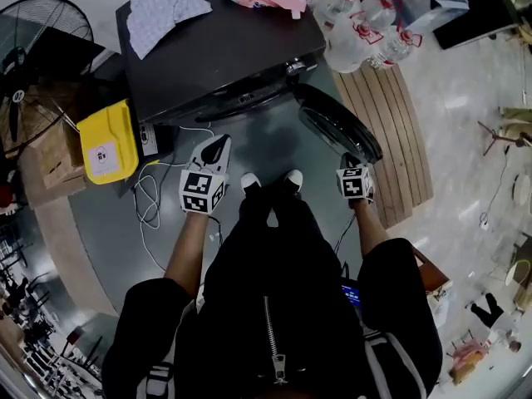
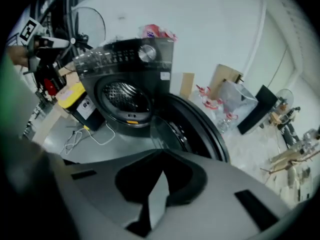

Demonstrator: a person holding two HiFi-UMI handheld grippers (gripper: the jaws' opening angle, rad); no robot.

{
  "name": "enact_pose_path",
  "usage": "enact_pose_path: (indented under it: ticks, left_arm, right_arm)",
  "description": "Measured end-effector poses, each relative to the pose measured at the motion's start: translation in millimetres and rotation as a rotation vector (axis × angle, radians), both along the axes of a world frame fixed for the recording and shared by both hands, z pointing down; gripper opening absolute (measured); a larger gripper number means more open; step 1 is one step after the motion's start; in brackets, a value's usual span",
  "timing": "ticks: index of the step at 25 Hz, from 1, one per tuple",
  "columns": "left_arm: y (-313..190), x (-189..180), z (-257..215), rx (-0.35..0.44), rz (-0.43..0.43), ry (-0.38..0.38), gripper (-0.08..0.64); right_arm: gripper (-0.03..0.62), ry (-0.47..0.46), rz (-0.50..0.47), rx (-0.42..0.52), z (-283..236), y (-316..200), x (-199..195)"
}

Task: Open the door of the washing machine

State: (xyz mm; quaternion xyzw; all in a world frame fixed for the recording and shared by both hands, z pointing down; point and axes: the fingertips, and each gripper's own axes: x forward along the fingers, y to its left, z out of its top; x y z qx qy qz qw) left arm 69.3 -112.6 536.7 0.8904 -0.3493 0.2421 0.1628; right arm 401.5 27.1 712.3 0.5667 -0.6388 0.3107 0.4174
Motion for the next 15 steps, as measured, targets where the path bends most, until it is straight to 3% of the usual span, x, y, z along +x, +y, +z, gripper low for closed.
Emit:
enact_pose_path:
  ticks: [8, 15]
  left_arm:
    - [-8.5, -36.3, -49.4, 0.115, -0.097, 0.068, 0.003]
    - [-15.2, -60.4, -97.1, 0.236, -0.153, 0.101, 0.003]
  right_arm:
    - [0.005, -0.191, -0.232, 0.36, -135.0, -113.4, -155.8]
    - [0.003, -0.33, -0.306, 0.637, -257.6, -159.3, -227.6]
